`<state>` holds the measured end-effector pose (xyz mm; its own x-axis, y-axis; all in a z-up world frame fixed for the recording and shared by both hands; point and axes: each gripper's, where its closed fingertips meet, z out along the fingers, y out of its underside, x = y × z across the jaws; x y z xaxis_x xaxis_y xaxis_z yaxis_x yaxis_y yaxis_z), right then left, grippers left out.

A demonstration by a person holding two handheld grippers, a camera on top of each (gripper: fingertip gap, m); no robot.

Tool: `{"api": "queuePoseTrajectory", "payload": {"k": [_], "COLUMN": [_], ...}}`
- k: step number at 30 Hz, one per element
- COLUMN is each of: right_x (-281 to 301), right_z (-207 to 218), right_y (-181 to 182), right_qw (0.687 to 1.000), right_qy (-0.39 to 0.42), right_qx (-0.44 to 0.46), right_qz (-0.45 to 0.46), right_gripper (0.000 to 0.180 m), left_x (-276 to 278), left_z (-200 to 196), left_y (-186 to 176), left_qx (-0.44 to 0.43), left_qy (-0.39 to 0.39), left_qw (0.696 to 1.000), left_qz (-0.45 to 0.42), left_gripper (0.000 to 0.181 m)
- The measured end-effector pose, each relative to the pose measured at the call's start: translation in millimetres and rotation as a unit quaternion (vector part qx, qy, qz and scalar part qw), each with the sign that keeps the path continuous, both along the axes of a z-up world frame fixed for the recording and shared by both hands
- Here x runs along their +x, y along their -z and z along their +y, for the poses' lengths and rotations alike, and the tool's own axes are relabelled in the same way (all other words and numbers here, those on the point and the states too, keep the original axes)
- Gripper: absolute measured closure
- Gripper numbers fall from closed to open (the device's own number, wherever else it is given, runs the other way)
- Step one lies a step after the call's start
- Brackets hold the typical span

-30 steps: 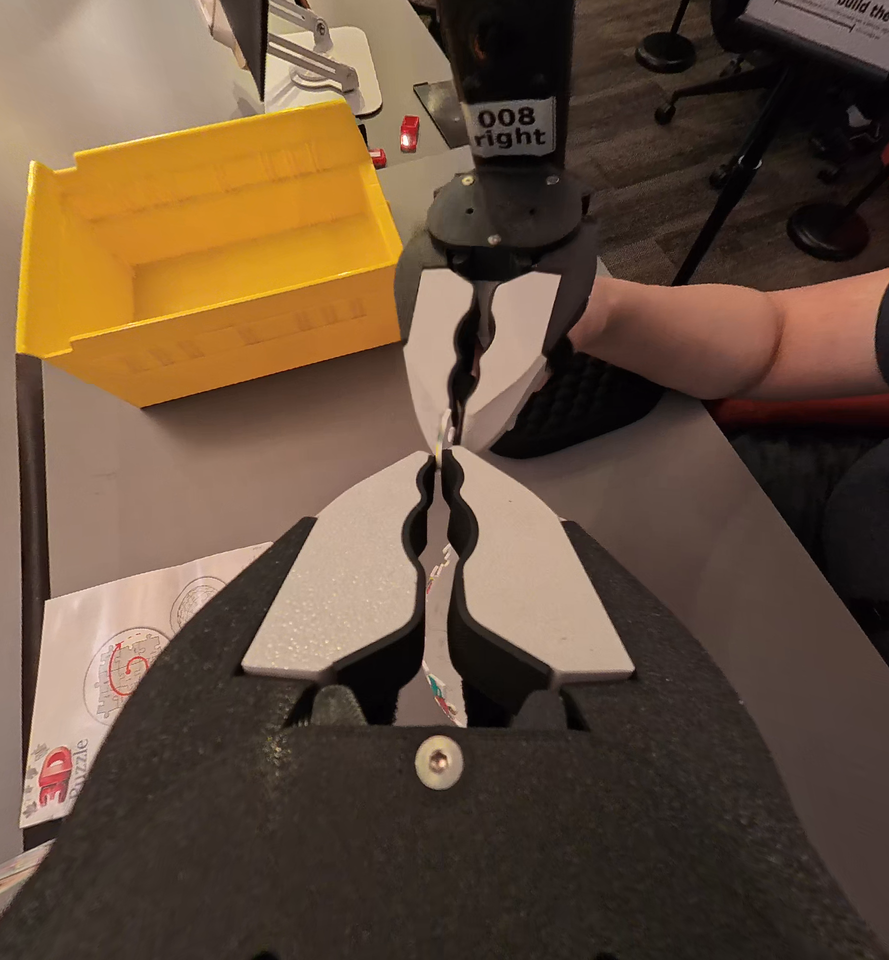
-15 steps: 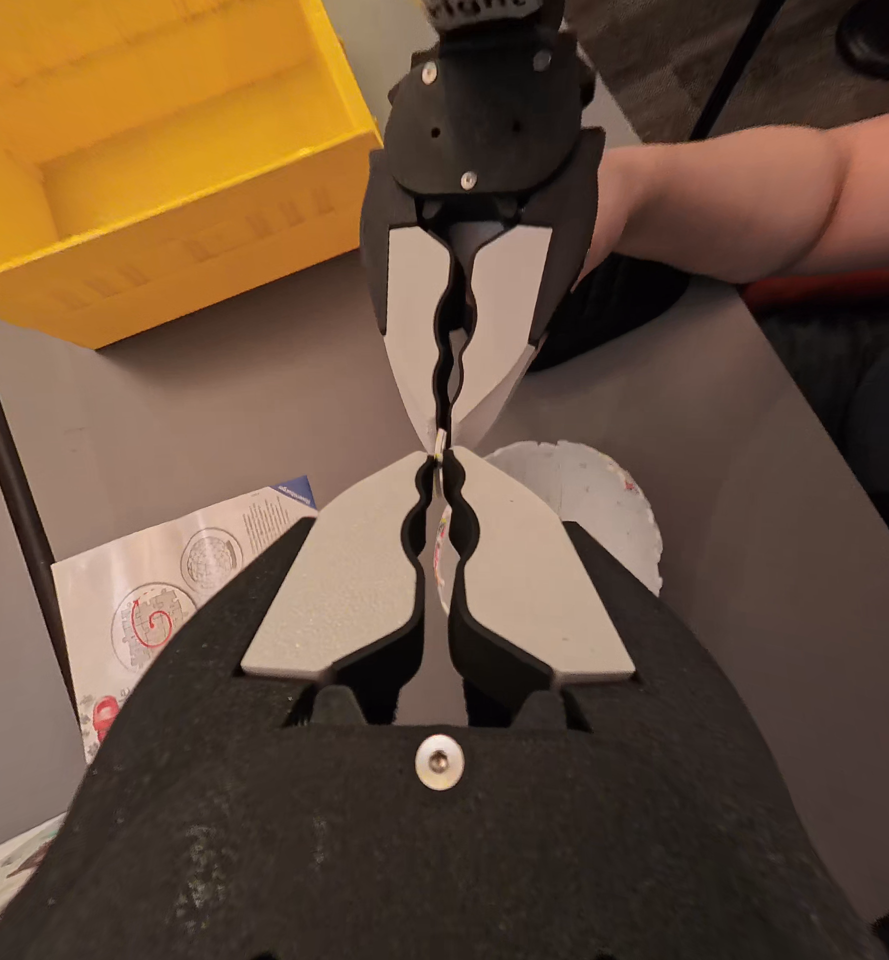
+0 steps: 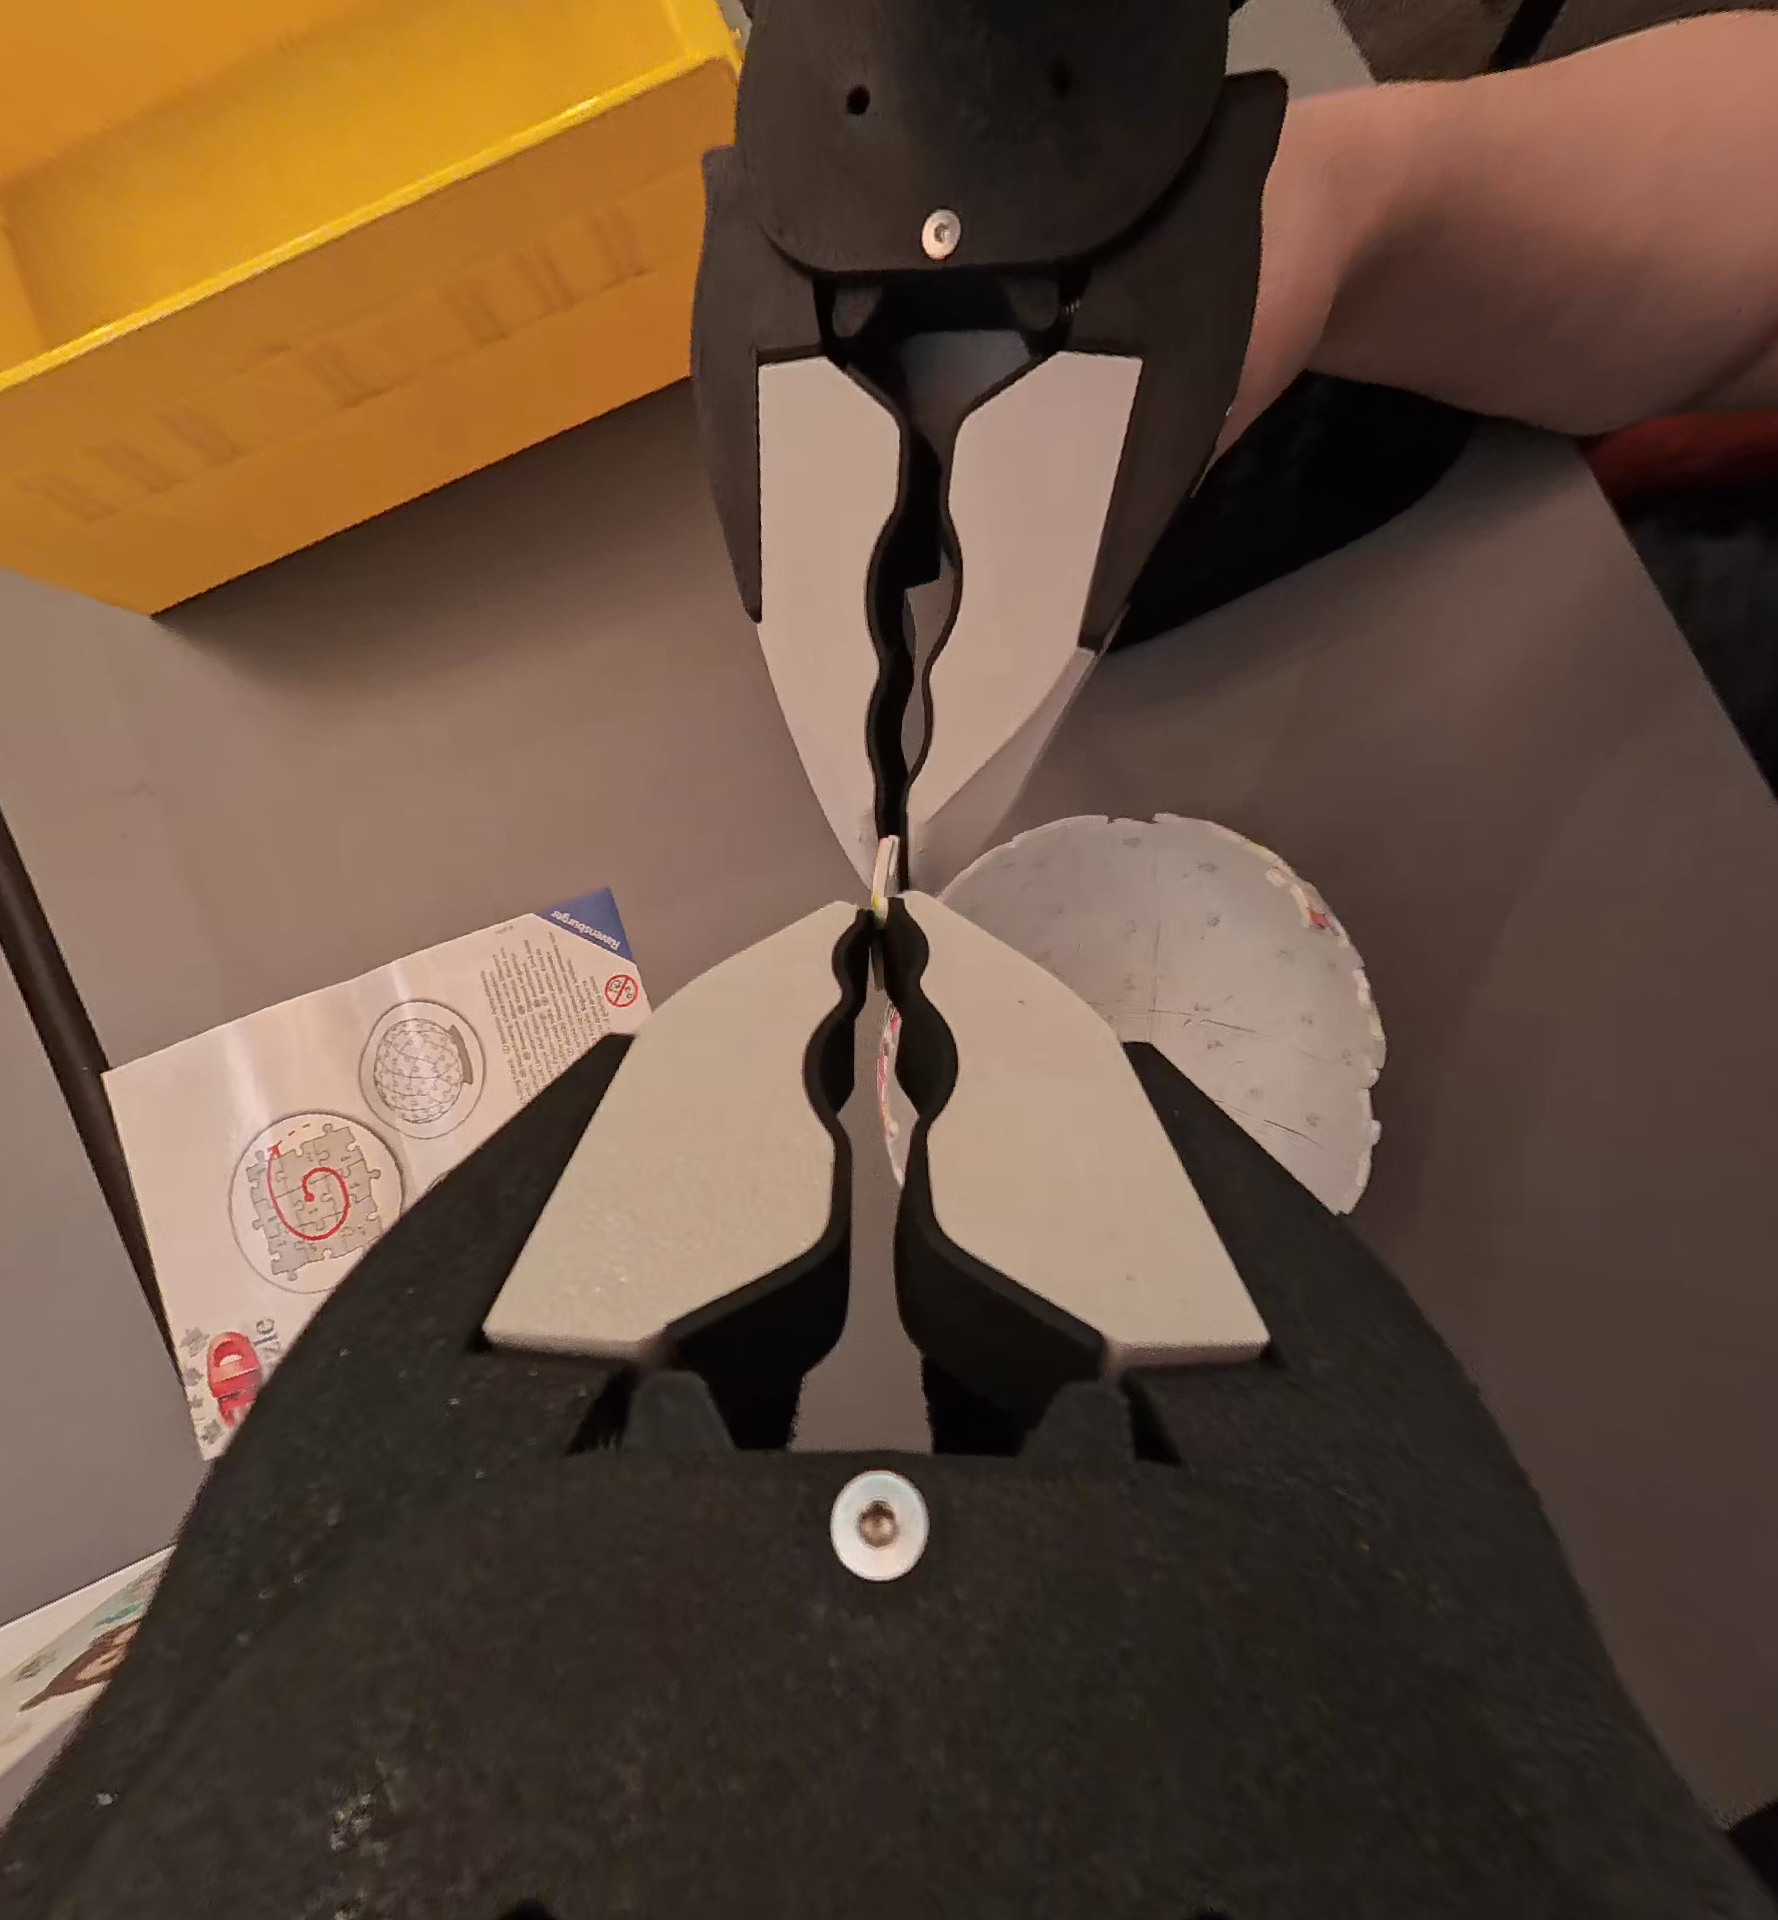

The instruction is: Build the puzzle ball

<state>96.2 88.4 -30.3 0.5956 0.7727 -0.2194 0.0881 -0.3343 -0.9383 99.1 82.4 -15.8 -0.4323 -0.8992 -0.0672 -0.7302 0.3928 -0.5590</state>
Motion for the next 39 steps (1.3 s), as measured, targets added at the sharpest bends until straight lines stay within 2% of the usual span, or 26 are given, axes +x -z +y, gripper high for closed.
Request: {"api": "queuePoseTrajectory", "payload": {"k": [1, 3, 6, 9, 17, 25, 29, 37, 39], "right_x": [0, 5, 14, 16, 10, 3, 2, -2, -3], "right_z": [0, 1, -2, -3, -3, -11, -12, -9, -8], "right_y": [1, 2, -2, 0, 42, 53, 54, 59, 60], "right_qw": [1.0, 0.999, 0.997, 0.996, 0.989, 0.985, 0.983, 0.981, 0.981], "right_qy": [0.002, 0.017, 0.042, 0.052, 0.037, 0.021, 0.02, 0.023, 0.024], "right_qx": [0.0, 0.004, 0.023, 0.01, -0.065, -0.101, -0.106, -0.113, -0.11], "right_qz": [-0.003, -0.029, -0.067, -0.068, -0.13, -0.141, -0.146, -0.155, -0.16], "right_gripper": [0.174, 0.149, 0.141, 0.139, 0.121, 0.123, 0.13, 0.135, 0.142], "left_x": [0, -3, -8, -14, -15, -15, -14, -11, -11], "left_z": [0, -2, -2, -4, -10, -9, -11, -3, -2], "left_y": [1, 4, 12, 22, 40, 54, 60, 61, 62], "left_qx": [0.002, 0.001, 0.026, 0.077, 0.125, 0.151, 0.157, 0.163, 0.162], "left_qy": [0.0, 0.003, 0.01, 0.035, 0.067, 0.04, 0.043, 0.033, 0.034], "left_qw": [1.0, 1.0, 0.999, 0.996, 0.988, 0.985, 0.982, 0.982, 0.982], "left_qz": [0.002, 0.012, 0.021, 0.039, 0.064, 0.079, 0.092, 0.089, 0.09], "left_gripper": [0.179, 0.179, 0.179, 0.179, 0.179, 0.179, 0.179, 0.179, 0.179]}}
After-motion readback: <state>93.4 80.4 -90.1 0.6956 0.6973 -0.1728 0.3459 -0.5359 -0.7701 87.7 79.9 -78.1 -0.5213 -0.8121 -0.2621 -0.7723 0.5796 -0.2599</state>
